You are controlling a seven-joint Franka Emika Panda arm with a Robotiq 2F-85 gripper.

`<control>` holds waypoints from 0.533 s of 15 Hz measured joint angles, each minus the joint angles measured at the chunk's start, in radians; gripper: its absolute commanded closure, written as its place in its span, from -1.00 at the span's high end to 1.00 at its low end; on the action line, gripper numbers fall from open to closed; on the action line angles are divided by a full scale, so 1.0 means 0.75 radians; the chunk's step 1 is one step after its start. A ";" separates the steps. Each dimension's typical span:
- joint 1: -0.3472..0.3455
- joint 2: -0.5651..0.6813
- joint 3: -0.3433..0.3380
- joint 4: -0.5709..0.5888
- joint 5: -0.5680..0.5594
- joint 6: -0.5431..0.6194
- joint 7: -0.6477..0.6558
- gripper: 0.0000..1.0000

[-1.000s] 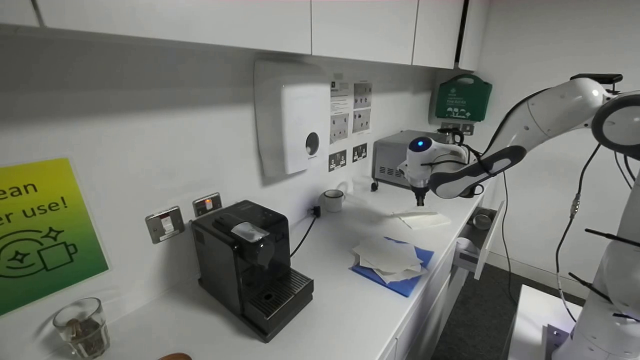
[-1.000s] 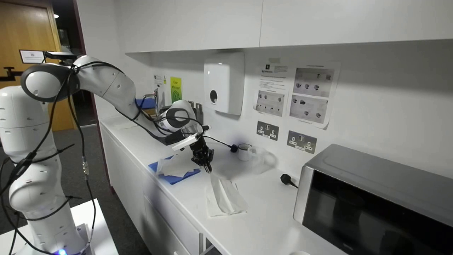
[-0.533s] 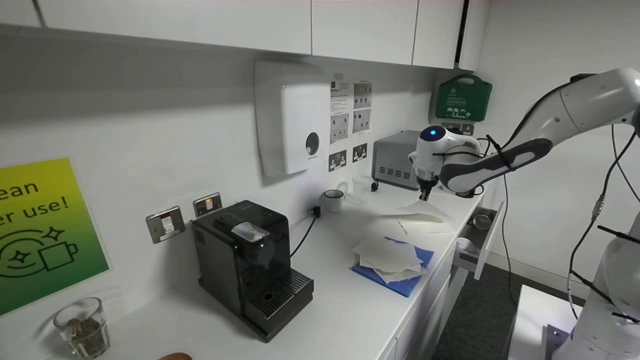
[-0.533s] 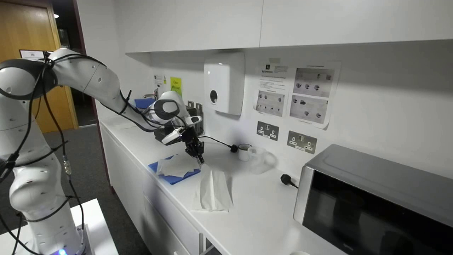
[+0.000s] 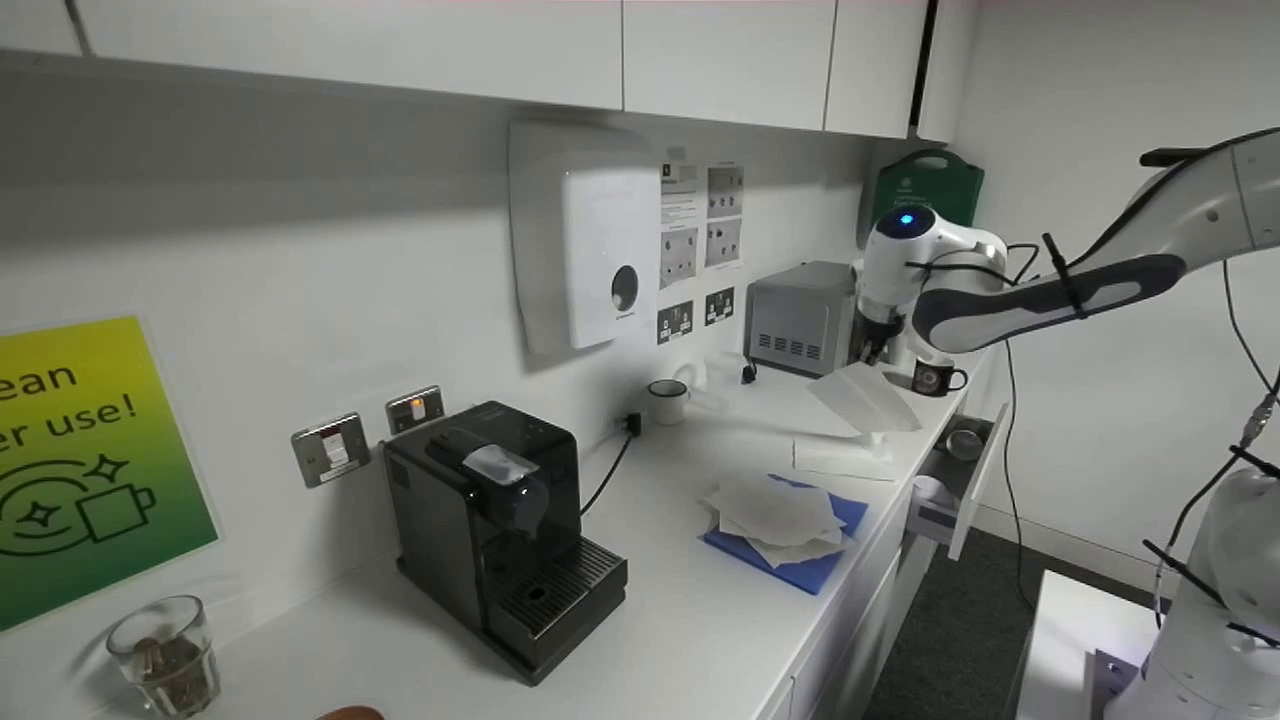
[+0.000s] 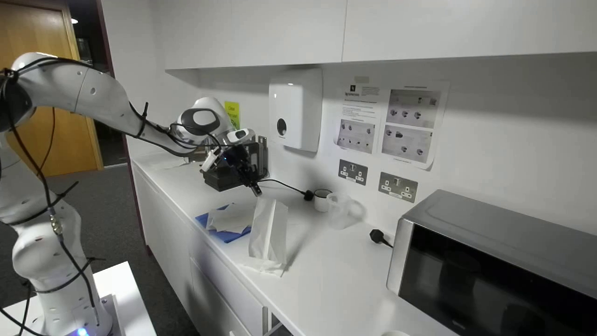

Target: Place the white napkins on the blue placemat

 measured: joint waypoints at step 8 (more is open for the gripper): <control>0.009 -0.133 0.155 0.002 0.006 -0.160 0.023 -1.00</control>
